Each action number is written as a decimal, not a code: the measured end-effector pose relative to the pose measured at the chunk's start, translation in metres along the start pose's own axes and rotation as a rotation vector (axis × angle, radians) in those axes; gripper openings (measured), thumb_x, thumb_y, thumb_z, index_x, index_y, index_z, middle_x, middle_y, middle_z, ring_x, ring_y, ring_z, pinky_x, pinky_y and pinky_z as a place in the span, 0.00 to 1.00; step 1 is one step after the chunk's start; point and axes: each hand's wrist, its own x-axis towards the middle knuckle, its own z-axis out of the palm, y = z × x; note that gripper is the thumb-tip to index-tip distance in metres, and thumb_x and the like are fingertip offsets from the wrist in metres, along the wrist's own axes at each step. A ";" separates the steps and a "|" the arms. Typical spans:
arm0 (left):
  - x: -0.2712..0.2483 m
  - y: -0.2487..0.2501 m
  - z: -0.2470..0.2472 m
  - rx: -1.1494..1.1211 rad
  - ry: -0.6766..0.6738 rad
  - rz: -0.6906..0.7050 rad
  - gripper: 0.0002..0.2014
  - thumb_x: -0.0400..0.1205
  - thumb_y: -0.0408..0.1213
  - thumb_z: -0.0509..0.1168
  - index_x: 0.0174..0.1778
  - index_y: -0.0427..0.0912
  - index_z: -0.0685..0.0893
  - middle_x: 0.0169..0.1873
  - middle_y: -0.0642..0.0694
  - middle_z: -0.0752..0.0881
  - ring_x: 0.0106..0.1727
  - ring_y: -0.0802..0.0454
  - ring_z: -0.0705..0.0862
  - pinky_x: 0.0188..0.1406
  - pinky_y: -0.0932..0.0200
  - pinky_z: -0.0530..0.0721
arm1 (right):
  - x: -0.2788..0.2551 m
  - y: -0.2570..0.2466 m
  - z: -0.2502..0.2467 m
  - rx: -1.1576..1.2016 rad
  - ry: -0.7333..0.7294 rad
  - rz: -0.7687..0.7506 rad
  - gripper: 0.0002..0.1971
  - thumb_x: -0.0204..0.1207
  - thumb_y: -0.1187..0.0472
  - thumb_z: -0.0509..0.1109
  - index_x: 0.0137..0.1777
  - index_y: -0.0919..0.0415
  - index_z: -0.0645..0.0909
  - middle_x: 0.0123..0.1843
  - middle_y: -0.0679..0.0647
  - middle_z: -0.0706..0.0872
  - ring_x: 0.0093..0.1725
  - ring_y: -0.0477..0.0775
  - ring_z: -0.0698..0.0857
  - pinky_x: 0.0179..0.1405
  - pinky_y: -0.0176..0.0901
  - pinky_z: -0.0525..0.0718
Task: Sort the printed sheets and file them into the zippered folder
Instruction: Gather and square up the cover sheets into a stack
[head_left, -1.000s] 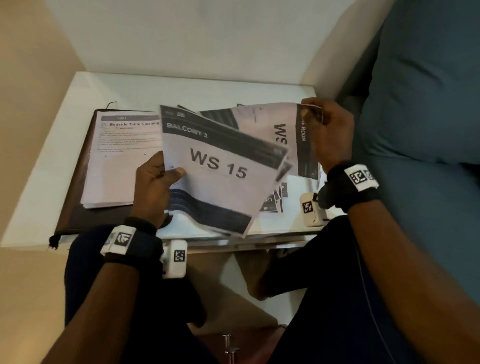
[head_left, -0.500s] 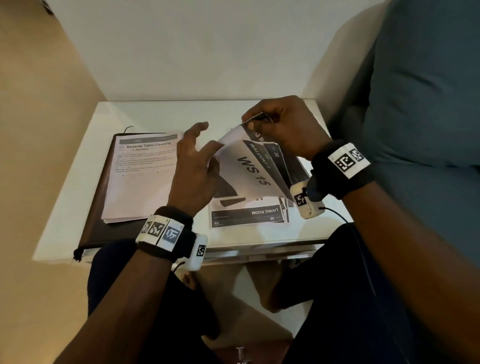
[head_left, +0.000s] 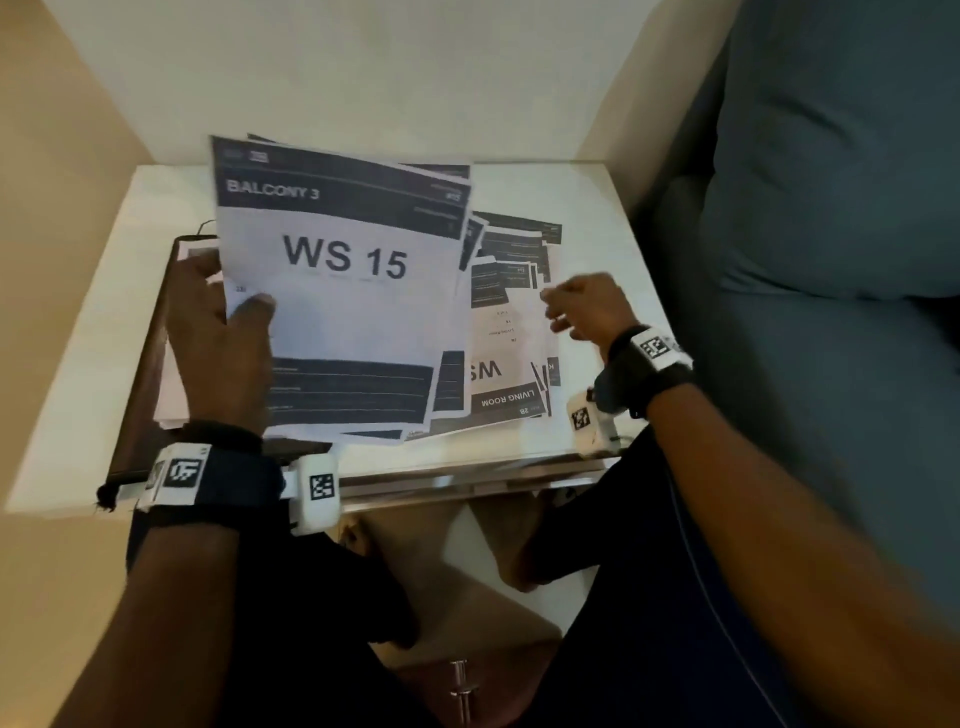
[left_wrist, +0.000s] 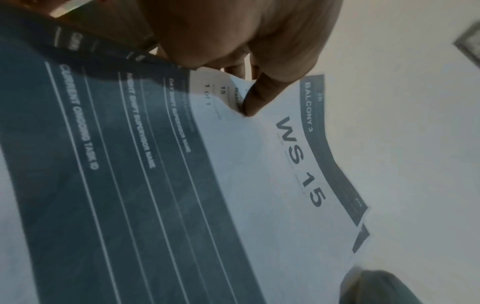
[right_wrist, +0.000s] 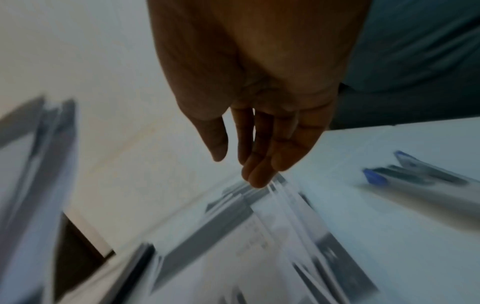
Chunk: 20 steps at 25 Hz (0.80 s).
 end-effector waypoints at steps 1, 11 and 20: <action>0.001 -0.012 -0.005 -0.087 0.027 -0.069 0.24 0.84 0.31 0.68 0.77 0.44 0.74 0.68 0.50 0.88 0.64 0.54 0.88 0.61 0.63 0.86 | -0.001 0.019 0.014 -0.107 -0.042 0.054 0.16 0.80 0.50 0.75 0.53 0.66 0.88 0.48 0.60 0.93 0.45 0.56 0.93 0.47 0.51 0.90; -0.004 -0.102 -0.004 -0.207 0.035 -0.335 0.13 0.86 0.27 0.66 0.67 0.33 0.82 0.57 0.42 0.85 0.62 0.41 0.83 0.56 0.60 0.89 | -0.030 0.082 0.096 -0.380 0.025 0.094 0.36 0.70 0.42 0.81 0.70 0.62 0.73 0.68 0.60 0.78 0.69 0.65 0.75 0.66 0.56 0.78; -0.016 -0.082 0.004 -0.270 -0.063 -0.359 0.11 0.86 0.28 0.66 0.64 0.38 0.85 0.54 0.51 0.90 0.56 0.52 0.89 0.53 0.59 0.88 | -0.027 0.091 0.062 -0.184 0.334 -0.102 0.06 0.81 0.61 0.67 0.53 0.58 0.85 0.51 0.59 0.89 0.52 0.63 0.89 0.53 0.59 0.89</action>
